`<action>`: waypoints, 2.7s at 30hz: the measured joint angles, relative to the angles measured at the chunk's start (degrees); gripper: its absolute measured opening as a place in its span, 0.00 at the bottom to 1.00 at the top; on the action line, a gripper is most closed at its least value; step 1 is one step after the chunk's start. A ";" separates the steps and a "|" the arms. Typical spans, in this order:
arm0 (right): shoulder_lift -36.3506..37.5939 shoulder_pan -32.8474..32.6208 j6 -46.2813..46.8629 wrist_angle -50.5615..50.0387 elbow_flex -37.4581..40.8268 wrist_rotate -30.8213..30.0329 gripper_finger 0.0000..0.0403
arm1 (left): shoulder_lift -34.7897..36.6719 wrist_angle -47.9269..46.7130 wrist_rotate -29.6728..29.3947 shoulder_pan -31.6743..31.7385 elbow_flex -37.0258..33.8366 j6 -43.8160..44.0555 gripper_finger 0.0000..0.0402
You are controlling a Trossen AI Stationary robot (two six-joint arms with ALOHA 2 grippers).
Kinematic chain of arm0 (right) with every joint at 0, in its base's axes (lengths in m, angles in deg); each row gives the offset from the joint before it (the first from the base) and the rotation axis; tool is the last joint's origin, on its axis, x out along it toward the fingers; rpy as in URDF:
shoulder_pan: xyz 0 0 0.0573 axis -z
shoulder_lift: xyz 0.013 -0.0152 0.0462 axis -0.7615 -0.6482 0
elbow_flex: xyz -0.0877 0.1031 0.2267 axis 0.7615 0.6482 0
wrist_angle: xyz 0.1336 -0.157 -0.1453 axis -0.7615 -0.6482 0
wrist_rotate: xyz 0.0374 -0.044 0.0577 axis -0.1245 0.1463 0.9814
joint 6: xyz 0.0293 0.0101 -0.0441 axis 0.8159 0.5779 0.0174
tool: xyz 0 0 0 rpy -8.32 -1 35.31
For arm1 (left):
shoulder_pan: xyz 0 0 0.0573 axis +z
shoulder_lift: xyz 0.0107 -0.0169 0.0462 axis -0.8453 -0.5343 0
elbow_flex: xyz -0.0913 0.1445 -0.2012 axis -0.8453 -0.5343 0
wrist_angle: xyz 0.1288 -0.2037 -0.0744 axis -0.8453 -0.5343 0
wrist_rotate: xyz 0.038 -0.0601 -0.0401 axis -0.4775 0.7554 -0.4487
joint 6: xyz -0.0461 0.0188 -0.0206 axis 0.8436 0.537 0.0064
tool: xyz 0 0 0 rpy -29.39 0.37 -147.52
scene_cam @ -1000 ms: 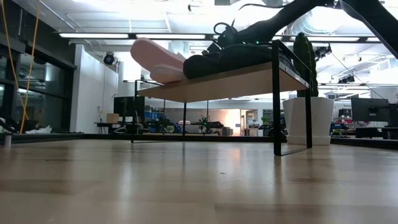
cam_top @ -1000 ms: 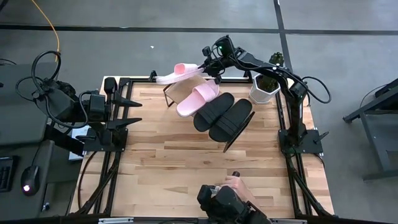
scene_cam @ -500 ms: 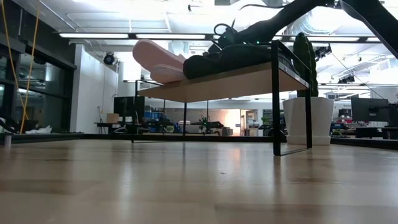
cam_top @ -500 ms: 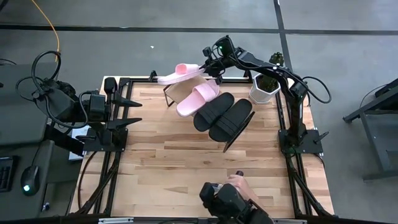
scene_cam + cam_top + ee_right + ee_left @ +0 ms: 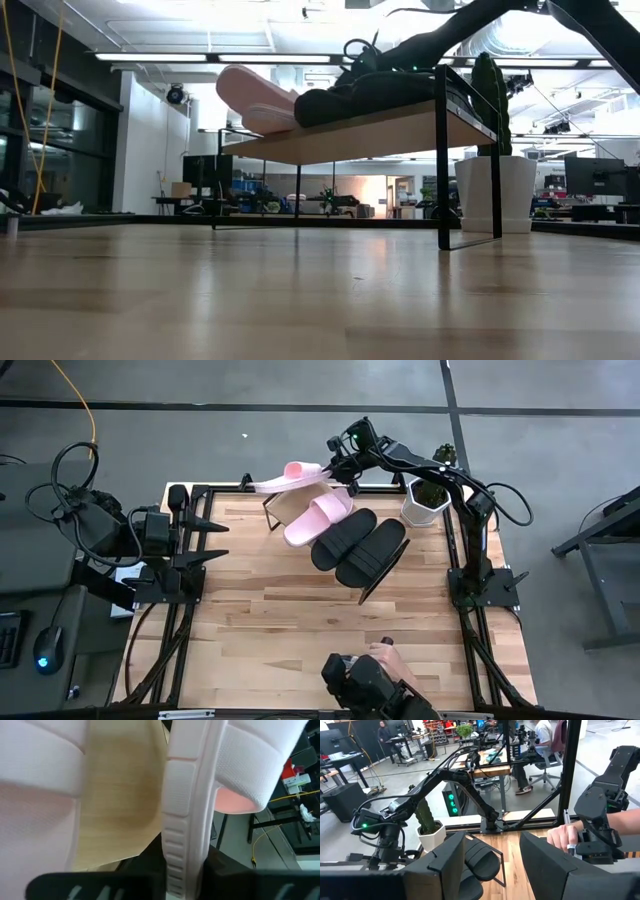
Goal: Pick and place slides into the shelf
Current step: Put the pink slipper on the shelf
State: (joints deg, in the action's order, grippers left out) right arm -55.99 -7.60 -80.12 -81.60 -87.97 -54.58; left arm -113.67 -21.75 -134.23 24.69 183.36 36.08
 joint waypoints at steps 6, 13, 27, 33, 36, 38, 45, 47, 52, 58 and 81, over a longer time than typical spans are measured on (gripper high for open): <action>0.00 0.04 0.46 -0.33 0.02 -0.45 0.18 | 0.00 -0.01 0.00 0.00 0.00 -0.06 0.45; 0.00 0.00 0.10 -1.46 0.02 -0.84 0.21 | 0.00 -0.02 0.00 0.00 0.00 -0.10 0.45; -0.02 -0.04 0.69 -3.69 0.06 -0.68 0.43 | 0.00 -0.09 0.00 0.00 -0.02 -0.08 0.45; 0.01 -0.42 3.04 -3.67 0.04 -4.45 0.49 | 0.02 -0.55 0.01 0.00 -0.66 -0.06 0.45; 0.32 -0.46 3.92 -3.70 0.04 -5.22 0.49 | -0.04 -0.54 0.02 0.00 -1.46 -0.06 0.45; 0.69 -0.52 4.23 -3.72 0.02 -5.26 0.49 | -0.02 -0.16 0.00 0.00 -1.85 -0.06 0.45; 3.26 -0.96 6.73 -5.73 0.00 -5.39 0.49 | 0.15 0.25 0.00 0.00 -2.05 -0.04 0.45; 3.74 -1.15 7.23 -6.81 -0.04 -5.08 0.49 | 0.20 0.31 -0.02 0.00 -2.05 -0.06 0.45; 4.17 -1.31 8.24 -9.80 -0.04 -5.21 0.49 | 0.20 0.30 -0.01 0.02 -2.05 -0.06 0.45; 4.19 -1.31 9.34 -12.72 -0.04 -7.61 0.49 | 0.17 0.28 0.00 0.02 -2.05 -0.06 0.45; 10.82 -7.06 14.59 -14.72 -0.04 -7.43 0.49 | 0.17 -0.05 -1.75 0.02 -2.05 -0.34 0.45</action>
State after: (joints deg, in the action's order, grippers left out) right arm -45.17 -14.65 -65.53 -96.32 -88.01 -62.01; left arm -113.49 -21.80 -135.98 24.71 181.31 35.73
